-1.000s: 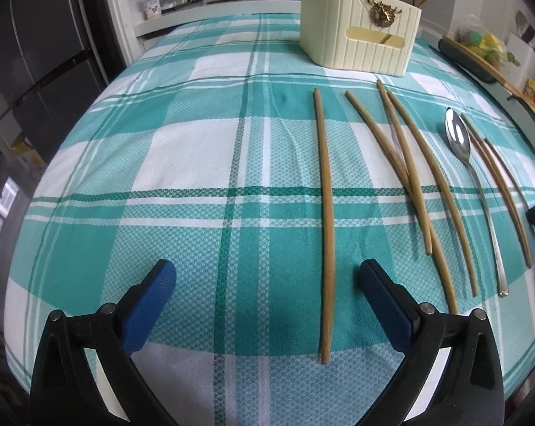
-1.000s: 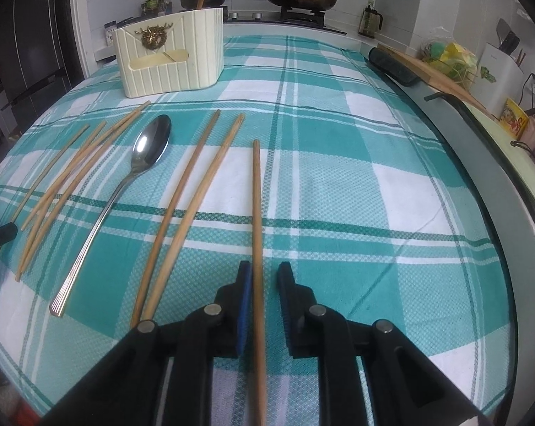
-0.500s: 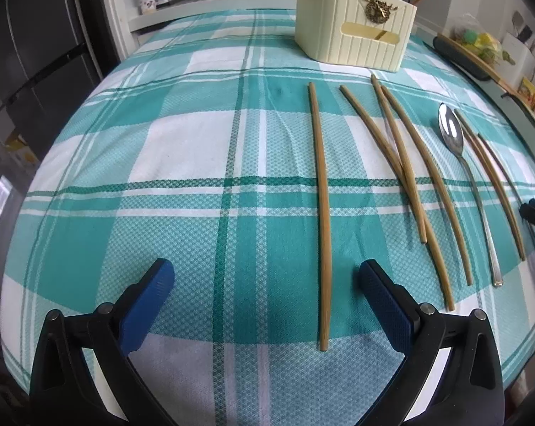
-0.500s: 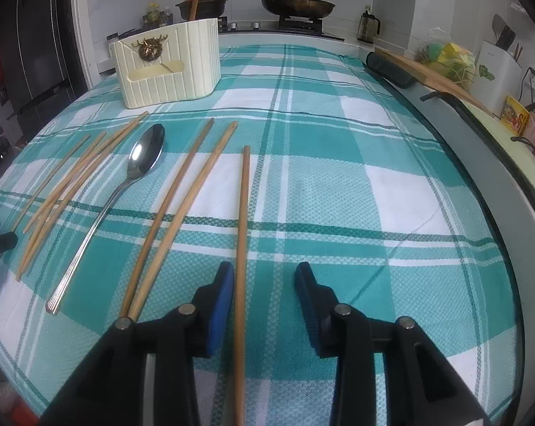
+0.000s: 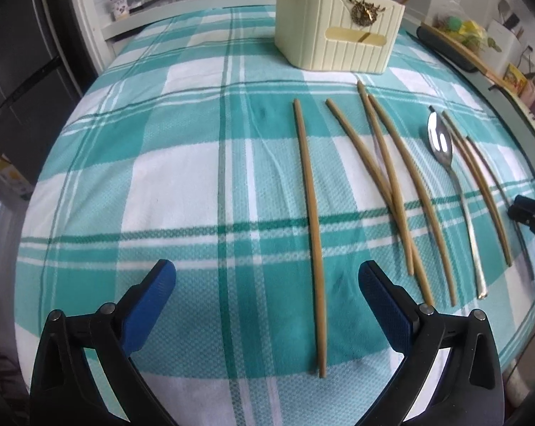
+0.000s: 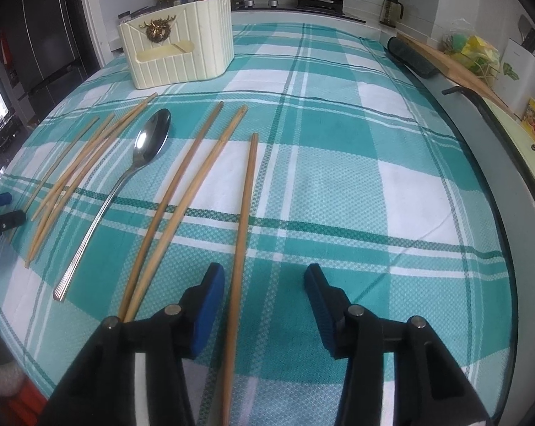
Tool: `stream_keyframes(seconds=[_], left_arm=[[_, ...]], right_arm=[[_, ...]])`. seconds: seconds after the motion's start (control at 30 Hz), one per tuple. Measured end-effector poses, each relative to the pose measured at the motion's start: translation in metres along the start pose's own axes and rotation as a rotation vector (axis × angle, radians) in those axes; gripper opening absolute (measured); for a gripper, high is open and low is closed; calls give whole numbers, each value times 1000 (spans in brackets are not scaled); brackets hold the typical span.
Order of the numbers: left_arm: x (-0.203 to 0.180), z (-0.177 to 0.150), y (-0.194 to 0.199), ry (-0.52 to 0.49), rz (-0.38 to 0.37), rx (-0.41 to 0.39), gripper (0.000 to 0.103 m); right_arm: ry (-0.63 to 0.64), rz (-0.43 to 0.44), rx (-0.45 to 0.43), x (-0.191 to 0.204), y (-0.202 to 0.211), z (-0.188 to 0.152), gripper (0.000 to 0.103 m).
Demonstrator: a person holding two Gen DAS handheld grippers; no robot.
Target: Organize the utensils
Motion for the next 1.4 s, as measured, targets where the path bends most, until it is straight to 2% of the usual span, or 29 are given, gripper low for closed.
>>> stream_keyframes(seconds=[0.07,0.17,0.23,0.3,0.33,0.47,0.5,0.57,0.6,0.63,0.67,0.7,0.73,0.83,0.97,1.2,1.4], left_arm=[[-1,19,5,-17,-25,-1,102],[-4,47,1,-57,-5,12,100],[-7,65,-7,-86,-10,37,93],[-8,79,-19,-95,-28,86,79],[-8,85,-25,-90,-37,108,78],[-7,105,-47,-67,-54,193,74],[-7,110,-49,-63,-38,191,74],[-11,118,-52,-72,-18,189,72],[-13,121,-53,-82,0,181,62],[-16,124,-53,-96,6,168,57],[-19,126,-52,-108,0,161,40],[-21,128,-51,-115,-4,161,19],[-22,128,-50,-116,-10,163,9],[-16,130,-45,-80,-48,153,5],[-9,122,-3,-33,-94,38,4],[-3,89,113,-13,-193,-207,4],[-3,69,181,-9,-211,-375,4]], right_arm=[[18,10,28,0,-2,7,46],[52,25,65,3,-6,21,40],[80,37,80,6,-9,34,39],[114,28,91,11,-15,50,38],[131,23,95,13,-18,58,38],[141,37,111,18,-27,90,25],[142,35,111,19,-28,97,22],[126,42,118,19,-33,110,10],[115,43,117,19,-35,114,7],[107,45,114,19,-36,119,7],[99,52,113,18,-37,122,6],[86,58,110,17,-37,124,6],[74,62,106,17,-37,126,6],[36,100,61,14,-28,127,5],[-2,132,-32,9,8,125,5],[-8,167,-235,6,109,104,5],[15,148,-423,14,185,77,5]])
Point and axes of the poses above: each gripper's, at about its wrist camera, not at the fingertips, and y roughly against the way its jaws point, x to its left, z to its top, the point moved 4 cm from there along -y, roughly the way its jaws point, and after that the axes turned 14 degrees about x, right-handed, at the moved point
